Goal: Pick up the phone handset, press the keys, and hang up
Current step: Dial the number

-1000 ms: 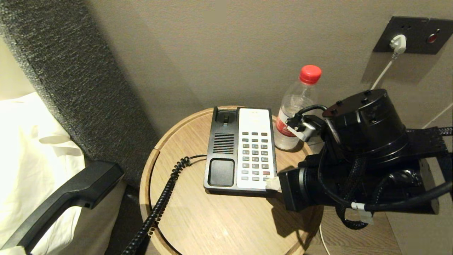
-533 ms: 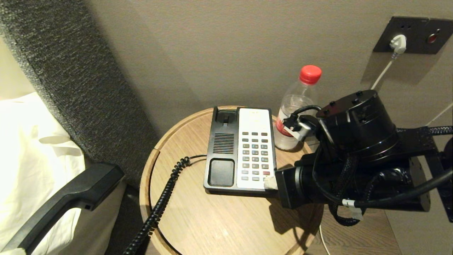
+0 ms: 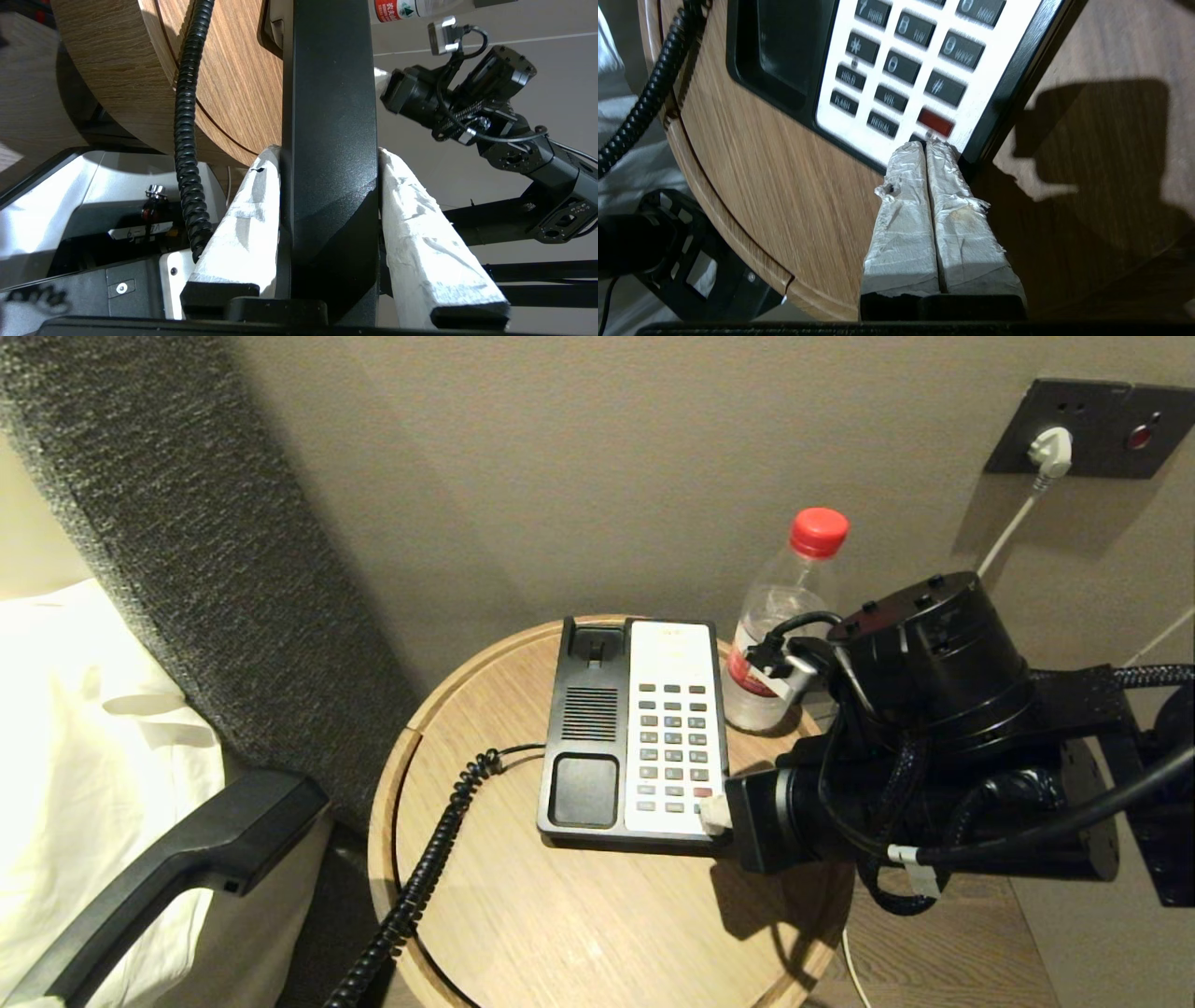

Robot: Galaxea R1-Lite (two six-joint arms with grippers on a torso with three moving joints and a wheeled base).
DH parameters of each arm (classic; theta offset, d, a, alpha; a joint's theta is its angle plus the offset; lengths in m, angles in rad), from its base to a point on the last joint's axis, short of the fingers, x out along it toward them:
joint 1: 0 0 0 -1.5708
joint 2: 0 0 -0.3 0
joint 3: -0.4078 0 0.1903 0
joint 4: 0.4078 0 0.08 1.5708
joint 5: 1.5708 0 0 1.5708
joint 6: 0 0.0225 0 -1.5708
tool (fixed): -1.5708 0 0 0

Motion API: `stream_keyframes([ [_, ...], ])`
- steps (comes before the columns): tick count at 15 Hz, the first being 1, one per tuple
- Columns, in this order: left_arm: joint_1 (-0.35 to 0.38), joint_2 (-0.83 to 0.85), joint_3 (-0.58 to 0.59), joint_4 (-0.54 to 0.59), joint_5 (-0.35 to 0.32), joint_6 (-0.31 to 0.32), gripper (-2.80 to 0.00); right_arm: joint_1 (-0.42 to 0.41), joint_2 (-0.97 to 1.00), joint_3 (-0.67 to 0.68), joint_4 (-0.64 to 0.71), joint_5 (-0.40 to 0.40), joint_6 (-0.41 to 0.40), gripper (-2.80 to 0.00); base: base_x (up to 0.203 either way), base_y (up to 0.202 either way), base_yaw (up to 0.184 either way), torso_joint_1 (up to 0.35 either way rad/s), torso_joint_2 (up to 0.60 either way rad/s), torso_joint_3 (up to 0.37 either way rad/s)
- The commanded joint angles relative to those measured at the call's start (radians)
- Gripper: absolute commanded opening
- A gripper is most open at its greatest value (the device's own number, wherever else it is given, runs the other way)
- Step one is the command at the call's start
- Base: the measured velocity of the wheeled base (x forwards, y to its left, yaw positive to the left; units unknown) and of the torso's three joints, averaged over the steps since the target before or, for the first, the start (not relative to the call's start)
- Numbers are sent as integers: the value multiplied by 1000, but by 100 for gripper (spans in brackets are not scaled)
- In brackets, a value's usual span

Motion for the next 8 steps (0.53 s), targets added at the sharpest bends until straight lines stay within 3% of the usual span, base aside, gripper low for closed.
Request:
stream_keyframes([
  [1, 0, -1, 1, 2, -2, -5, -280, -4, 2, -1, 0, 0, 1, -280, 0, 0, 0, 0, 0, 0],
  [8, 0, -3, 7, 1, -2, -6, -280, -6, 14, 8, -15, 0, -2, -280, 0, 0, 0, 0, 0, 0],
])
